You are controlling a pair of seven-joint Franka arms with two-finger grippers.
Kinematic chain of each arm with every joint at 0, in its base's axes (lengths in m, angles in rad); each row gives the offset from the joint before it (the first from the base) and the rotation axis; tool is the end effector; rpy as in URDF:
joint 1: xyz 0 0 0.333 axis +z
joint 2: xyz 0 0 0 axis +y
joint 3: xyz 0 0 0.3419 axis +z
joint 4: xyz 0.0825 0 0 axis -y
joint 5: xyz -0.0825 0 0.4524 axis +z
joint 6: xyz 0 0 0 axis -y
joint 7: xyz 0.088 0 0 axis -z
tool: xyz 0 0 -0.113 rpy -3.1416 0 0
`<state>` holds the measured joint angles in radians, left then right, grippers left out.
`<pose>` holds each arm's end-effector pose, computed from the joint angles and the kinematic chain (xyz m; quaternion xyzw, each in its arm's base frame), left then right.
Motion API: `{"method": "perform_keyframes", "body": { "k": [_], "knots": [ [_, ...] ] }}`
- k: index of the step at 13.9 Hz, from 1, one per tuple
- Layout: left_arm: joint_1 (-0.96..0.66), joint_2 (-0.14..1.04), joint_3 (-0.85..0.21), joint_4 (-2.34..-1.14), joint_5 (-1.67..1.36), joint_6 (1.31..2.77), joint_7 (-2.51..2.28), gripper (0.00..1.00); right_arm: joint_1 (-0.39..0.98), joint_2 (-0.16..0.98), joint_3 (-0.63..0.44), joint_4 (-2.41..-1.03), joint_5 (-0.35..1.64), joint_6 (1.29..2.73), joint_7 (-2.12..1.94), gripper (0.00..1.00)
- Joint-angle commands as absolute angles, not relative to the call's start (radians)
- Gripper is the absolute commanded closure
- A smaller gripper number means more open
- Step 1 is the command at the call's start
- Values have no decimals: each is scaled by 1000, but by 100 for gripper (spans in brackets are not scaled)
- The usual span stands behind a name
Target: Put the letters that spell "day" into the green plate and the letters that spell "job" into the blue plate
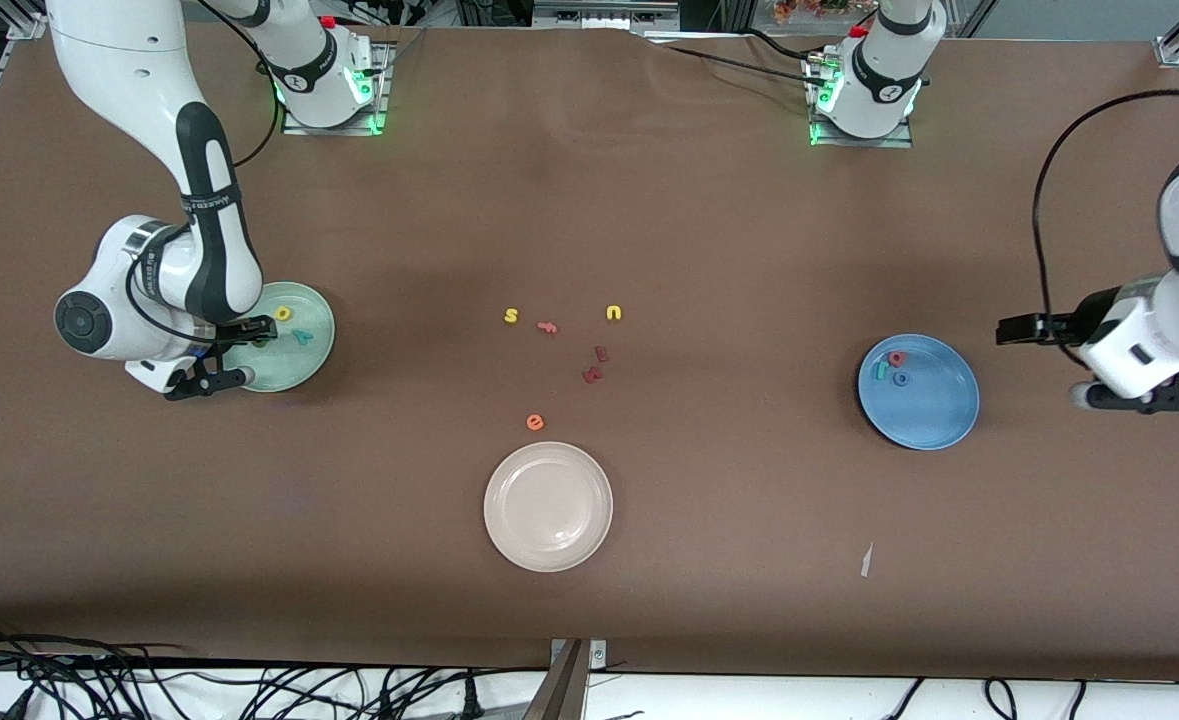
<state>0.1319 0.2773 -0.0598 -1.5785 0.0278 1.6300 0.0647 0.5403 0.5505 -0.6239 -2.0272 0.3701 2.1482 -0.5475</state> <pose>0.6884 0.0564 0.4617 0.9936 0.0015 -0.1125 0.0023 0.6137 -0.0433 0.1619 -0.9824 -0.1156 0.1444 0.0241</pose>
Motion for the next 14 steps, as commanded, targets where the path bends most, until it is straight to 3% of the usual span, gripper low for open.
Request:
{"method": "perform_keyframes", "body": {
  "k": [1, 4, 7, 11, 14],
  "knots": [
    [106, 160, -46, -1640, 51, 1629, 37, 0, 537, 525, -620, -1962, 388, 2045, -558, 0],
    [22, 62, -5, -1638, 42, 1626, 29, 0, 538, 526, -623, -1791, 376, 1851, -540, 0],
    [17, -4, -6, -1621, 37, 1576, 31, 0, 551, 528, -621, -1698, 316, 1783, -468, 0],
    [23, 3, -14, -1637, 38, 1551, 57, 0, 561, 555, -614, -1573, 301, 1666, -430, 0],
    [35, 6, -14, -1635, 38, 1559, 127, 0, 481, 464, -461, -1574, 240, 1658, -320, 0]
  ]
}}
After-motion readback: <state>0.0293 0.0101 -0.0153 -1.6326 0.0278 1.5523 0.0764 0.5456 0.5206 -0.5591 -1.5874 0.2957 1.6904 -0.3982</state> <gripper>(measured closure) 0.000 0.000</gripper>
